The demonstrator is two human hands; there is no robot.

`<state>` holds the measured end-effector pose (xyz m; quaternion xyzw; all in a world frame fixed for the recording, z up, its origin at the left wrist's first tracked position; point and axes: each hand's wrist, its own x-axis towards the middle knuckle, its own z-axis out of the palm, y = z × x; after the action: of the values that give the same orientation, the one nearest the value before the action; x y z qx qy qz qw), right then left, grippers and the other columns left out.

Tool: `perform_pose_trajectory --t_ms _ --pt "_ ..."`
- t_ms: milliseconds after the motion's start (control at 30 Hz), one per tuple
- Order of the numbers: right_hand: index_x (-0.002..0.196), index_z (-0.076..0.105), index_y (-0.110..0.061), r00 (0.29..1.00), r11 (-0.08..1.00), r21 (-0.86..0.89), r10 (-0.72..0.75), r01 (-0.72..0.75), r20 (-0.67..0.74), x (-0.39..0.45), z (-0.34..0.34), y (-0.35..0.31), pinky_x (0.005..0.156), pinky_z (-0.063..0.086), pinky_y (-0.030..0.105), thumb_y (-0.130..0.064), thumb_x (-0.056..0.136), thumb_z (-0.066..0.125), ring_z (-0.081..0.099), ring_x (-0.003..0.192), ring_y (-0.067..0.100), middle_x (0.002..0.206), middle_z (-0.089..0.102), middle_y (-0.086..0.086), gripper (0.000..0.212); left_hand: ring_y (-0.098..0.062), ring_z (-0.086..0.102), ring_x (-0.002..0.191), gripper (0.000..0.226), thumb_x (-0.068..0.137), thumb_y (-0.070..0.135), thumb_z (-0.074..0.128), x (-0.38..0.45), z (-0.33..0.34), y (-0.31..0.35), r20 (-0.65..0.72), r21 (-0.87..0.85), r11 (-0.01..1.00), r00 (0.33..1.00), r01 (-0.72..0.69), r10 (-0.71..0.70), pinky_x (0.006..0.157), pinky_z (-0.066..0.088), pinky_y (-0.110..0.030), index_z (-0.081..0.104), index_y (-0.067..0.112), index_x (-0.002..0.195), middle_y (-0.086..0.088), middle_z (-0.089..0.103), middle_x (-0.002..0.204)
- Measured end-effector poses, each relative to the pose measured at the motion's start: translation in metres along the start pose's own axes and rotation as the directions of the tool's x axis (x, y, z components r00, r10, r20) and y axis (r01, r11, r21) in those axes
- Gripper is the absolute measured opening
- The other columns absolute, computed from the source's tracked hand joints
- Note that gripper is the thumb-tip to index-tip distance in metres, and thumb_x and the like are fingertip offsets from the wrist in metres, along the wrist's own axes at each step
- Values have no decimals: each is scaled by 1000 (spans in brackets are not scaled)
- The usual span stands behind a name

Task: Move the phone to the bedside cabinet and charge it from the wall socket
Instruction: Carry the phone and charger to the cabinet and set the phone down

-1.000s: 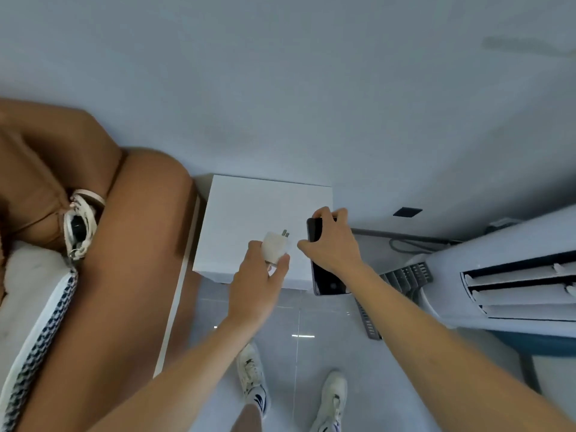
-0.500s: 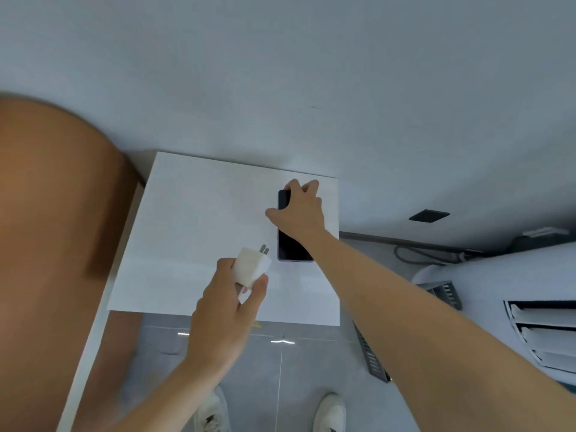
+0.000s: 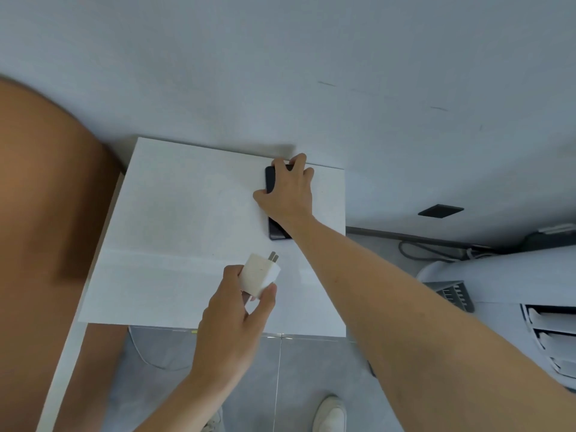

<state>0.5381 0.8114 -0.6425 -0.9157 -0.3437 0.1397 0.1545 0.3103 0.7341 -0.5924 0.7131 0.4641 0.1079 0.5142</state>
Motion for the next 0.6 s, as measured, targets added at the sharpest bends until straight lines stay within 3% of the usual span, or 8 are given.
perform_pose_trajectory --t_ms 100,367,500,600 --pt "130 53 -15 999 998 -52 -22 21 -25 3 1 -1 81 49 38 -33 81 66 40 106 35 136 36 13 54 -6 53 52 31 85 65 53 4 1 4 -3 7 1000 1000 -5 5 51 42 -31 45 39 101 14 62 78" --pt "139 53 -17 996 995 -76 -65 59 -68 3 4 3 104 44 42 -36 95 62 43 125 36 145 40 16 49 -5 58 59 32 86 61 56 14 5 16 -27 42 999 1000 -11 12 54 45 -34 46 36 103 17 64 84" --pt "141 54 -15 999 979 201 -35 38 -16 -4 -8 15 106 43 39 -37 97 62 38 135 32 151 37 13 50 -5 62 65 35 86 63 56 15 6 21 -32 50 999 999 -19 20 56 49 -34 48 34 104 16 66 86" --pt "137 60 -16 996 872 485 89 -64 -29 -29 -29 26 106 40 29 -32 99 60 46 133 23 144 49 7 41 -6 66 75 37 86 66 56 13 9 28 -34 57 998 999 -15 17 59 53 -34 49 34 104 15 66 85"
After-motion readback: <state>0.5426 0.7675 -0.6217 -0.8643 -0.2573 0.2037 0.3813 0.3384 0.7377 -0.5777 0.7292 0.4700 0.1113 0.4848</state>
